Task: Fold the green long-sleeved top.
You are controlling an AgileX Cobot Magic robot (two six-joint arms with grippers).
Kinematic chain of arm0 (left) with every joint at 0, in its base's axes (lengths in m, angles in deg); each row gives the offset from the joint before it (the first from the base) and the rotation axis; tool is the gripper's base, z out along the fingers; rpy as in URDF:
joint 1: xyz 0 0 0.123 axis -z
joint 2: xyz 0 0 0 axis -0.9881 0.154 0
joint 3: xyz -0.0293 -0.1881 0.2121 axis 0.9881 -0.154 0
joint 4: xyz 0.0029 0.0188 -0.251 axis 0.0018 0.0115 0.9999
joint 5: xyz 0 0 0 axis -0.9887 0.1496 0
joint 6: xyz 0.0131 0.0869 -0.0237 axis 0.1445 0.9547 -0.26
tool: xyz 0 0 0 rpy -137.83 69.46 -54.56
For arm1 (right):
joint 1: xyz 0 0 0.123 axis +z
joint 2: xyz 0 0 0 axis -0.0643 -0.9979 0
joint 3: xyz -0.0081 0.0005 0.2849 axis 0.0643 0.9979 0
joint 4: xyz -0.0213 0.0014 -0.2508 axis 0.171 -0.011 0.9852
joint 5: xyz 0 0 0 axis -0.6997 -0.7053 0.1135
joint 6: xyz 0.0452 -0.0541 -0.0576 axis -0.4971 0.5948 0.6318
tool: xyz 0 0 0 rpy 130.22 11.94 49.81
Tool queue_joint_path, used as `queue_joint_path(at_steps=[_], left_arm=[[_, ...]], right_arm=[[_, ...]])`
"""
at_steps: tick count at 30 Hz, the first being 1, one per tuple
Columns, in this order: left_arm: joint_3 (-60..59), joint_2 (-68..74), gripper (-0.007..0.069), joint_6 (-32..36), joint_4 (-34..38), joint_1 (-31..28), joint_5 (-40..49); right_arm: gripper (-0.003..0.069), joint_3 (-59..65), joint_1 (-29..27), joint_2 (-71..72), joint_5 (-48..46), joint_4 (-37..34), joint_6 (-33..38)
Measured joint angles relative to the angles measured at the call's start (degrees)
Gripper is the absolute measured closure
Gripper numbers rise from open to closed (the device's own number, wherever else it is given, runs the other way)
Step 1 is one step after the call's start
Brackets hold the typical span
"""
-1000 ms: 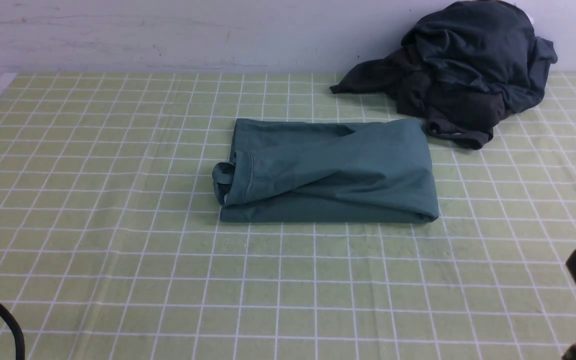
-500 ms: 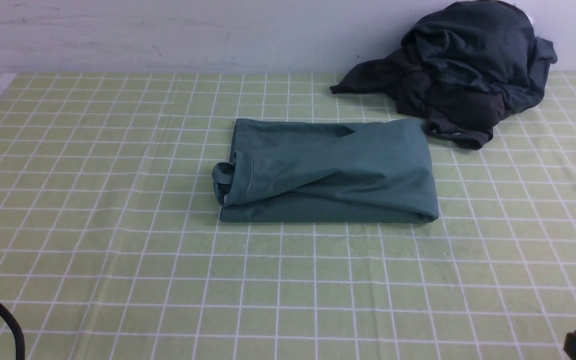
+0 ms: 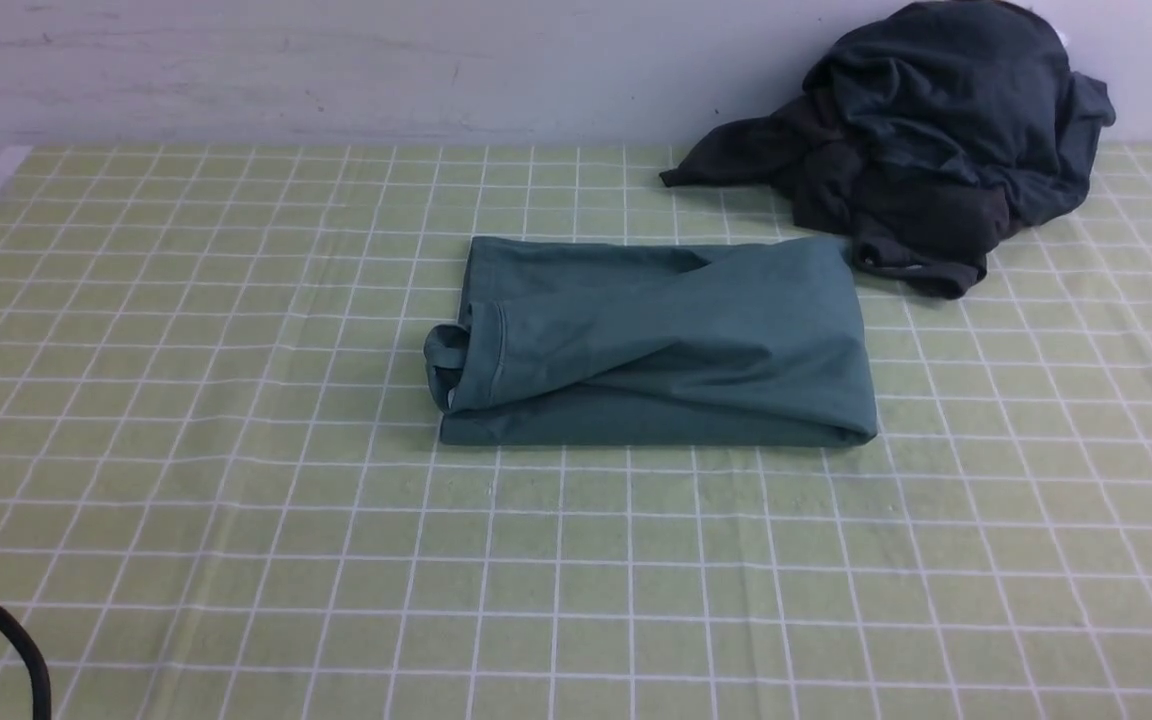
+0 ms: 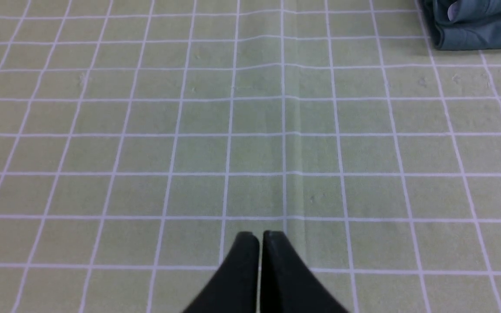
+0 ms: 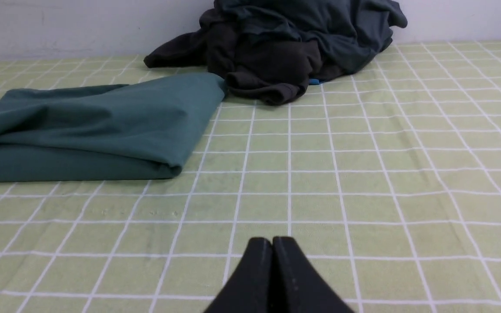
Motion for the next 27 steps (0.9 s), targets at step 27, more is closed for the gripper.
queue_joint_path(at_steps=[27], left_arm=[[-9.62,-8.35,0.0625,0.0,-0.11,0.0,-7.63]], right_arm=[[0.0671,0.0,0.0,0.0,-0.12,0.17,0.0]])
